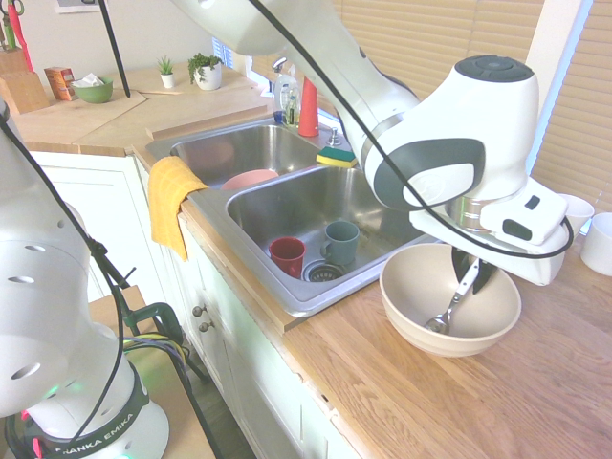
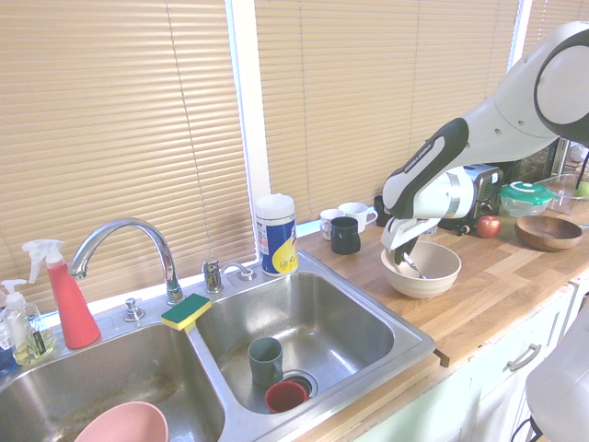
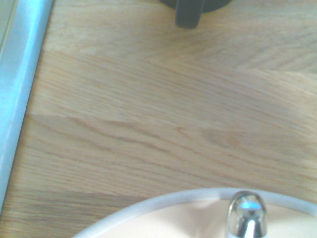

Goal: Put the spoon into the sink

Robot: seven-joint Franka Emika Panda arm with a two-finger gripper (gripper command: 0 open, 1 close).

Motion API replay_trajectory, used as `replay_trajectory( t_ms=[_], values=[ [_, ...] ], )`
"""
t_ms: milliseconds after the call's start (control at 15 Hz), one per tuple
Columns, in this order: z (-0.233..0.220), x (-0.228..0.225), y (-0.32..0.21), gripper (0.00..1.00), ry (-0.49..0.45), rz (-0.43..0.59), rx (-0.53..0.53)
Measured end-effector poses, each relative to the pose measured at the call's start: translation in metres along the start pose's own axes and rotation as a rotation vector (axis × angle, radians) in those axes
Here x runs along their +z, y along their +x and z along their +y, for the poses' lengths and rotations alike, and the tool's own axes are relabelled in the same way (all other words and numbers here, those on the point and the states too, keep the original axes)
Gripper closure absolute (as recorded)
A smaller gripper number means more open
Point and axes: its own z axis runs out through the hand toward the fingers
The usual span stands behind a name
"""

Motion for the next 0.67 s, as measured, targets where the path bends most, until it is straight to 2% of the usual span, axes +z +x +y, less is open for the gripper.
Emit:
replay_trajectory(
  t_ms=[333, 667],
  values=[
    [0.015, -0.017, -0.007, 1.00, 0.019, 0.021, 0.038],
    [0.032, -0.077, -0.018, 1.00, 0.076, 0.095, 0.048]
  ],
)
